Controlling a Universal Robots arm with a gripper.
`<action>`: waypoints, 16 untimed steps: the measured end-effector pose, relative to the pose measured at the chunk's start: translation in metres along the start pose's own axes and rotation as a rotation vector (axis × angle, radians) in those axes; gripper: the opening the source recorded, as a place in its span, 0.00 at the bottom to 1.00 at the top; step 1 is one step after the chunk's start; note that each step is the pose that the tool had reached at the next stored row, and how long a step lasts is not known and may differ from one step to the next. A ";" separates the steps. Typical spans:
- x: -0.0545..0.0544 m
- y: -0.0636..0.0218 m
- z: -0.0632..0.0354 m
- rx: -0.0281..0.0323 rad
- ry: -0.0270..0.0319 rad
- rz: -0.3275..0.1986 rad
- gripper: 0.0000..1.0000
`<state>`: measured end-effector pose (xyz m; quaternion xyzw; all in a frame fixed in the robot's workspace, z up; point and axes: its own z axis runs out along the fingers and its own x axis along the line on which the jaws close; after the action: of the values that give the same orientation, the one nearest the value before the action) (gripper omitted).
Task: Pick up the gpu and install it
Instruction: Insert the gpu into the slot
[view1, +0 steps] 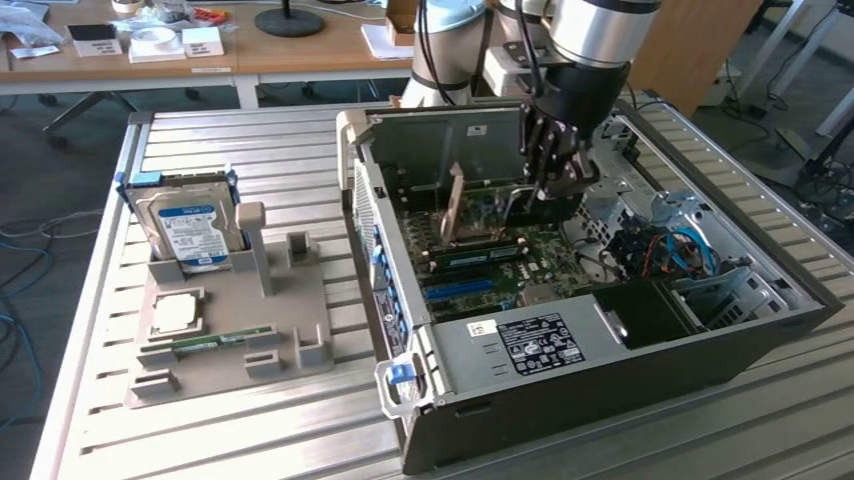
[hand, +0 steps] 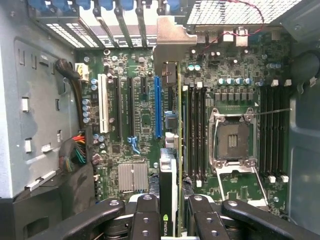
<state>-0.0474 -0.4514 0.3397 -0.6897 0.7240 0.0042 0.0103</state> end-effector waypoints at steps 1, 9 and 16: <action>0.001 0.0001 0.0002 0.0000 0.0000 0.000 0.27; 0.002 0.0042 0.0114 0.0000 -0.0001 -0.001 0.27; 0.002 0.0044 0.0123 -0.0002 -0.0003 -0.015 0.27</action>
<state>-0.0518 -0.4529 0.3274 -0.6951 0.7189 0.0043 0.0103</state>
